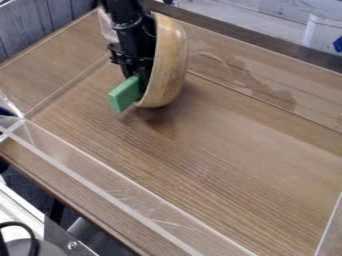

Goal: Put the green block in the brown bowl

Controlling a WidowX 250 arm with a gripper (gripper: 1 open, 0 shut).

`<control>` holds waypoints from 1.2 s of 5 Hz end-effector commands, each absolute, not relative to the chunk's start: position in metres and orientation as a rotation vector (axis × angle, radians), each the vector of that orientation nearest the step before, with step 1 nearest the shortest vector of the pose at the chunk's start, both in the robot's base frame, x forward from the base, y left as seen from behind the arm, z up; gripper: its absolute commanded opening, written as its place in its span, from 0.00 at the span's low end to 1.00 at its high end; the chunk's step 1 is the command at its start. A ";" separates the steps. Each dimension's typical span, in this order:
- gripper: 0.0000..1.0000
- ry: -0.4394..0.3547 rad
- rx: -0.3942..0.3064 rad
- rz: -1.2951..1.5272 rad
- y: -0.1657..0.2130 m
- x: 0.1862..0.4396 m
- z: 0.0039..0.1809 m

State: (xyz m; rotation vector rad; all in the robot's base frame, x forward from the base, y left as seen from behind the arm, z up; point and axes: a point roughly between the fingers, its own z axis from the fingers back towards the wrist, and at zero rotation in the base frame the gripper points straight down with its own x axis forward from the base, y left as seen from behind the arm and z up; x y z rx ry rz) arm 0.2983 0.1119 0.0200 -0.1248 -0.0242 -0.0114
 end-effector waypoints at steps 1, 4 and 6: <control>0.00 0.023 -0.104 0.002 0.108 0.286 0.003; 0.00 0.113 -0.152 -0.041 0.113 0.290 0.002; 0.00 0.104 -0.115 -0.083 0.102 0.304 0.000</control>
